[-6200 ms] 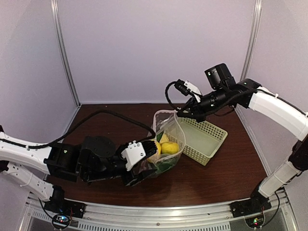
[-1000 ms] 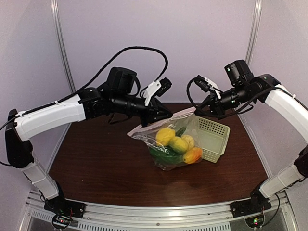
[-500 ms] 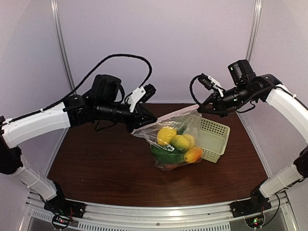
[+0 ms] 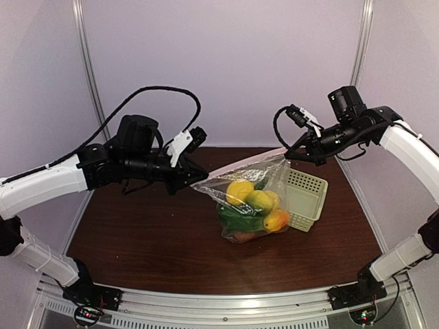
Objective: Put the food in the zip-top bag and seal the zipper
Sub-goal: Zip the zipper of the food storage bag, then place the zipper food storage bag at the center of the board.
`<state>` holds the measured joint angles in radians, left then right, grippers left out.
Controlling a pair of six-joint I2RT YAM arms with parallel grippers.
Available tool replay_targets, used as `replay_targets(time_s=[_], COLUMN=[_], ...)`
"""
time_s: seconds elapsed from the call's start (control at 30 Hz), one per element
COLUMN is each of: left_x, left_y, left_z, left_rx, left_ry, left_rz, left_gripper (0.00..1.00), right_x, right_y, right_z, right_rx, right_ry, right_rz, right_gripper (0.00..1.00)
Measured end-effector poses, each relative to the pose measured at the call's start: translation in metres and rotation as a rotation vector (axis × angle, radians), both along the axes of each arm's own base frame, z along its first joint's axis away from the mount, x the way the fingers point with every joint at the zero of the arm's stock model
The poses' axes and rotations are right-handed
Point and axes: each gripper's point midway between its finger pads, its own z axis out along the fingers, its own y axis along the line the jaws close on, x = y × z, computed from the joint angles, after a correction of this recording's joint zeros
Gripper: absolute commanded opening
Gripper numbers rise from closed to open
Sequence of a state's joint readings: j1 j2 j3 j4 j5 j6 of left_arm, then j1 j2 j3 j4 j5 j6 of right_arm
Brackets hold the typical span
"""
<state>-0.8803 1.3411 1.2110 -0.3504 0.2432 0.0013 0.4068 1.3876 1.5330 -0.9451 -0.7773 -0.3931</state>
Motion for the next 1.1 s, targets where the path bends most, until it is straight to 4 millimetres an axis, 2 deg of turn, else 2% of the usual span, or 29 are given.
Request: replay_targets(time_s=[0.4, 0.63, 0.73, 0.83, 0.93, 1.03, 1.1], left_x=[-0.001, 0.001, 0.012, 0.033, 0.052, 0.065, 0.066], left_y=[0.019, 0.023, 0.032, 0.051, 0.064, 0.067, 0.067], left_z=[-0.004, -0.007, -0.01, -0.008, 0.009, 0.051, 0.074], left_rx=[-0.002, 0.01, 0.024, 0.042, 0.047, -0.002, -0.036], left_ry=[0.007, 0.011, 0.014, 0.01, -0.024, -0.1, -0.14], left_rz=[0.052, 0.07, 0.118, 0.205, 0.288, 0.33, 0.334], left_gripper=[0.0, 0.0, 0.0, 0.0, 0.0, 0.0, 0.0], right_x=[0.002, 0.013, 0.025, 0.048, 0.08, 0.112, 0.117], right_y=[-0.002, 0.003, 0.018, 0.041, 0.071, 0.096, 0.102], right_z=[-0.001, -0.013, -0.015, -0.006, 0.013, 0.036, 0.04], right_rx=[0.0, -0.006, -0.014, -0.017, 0.005, 0.07, 0.096], right_ry=[0.004, 0.035, 0.045, 0.028, -0.014, -0.077, -0.084], right_rz=[-0.009, -0.005, 0.018, 0.043, 0.062, 0.063, 0.064], right_gripper=[0.0, 0.0, 0.0, 0.0, 0.0, 0.0, 0.03])
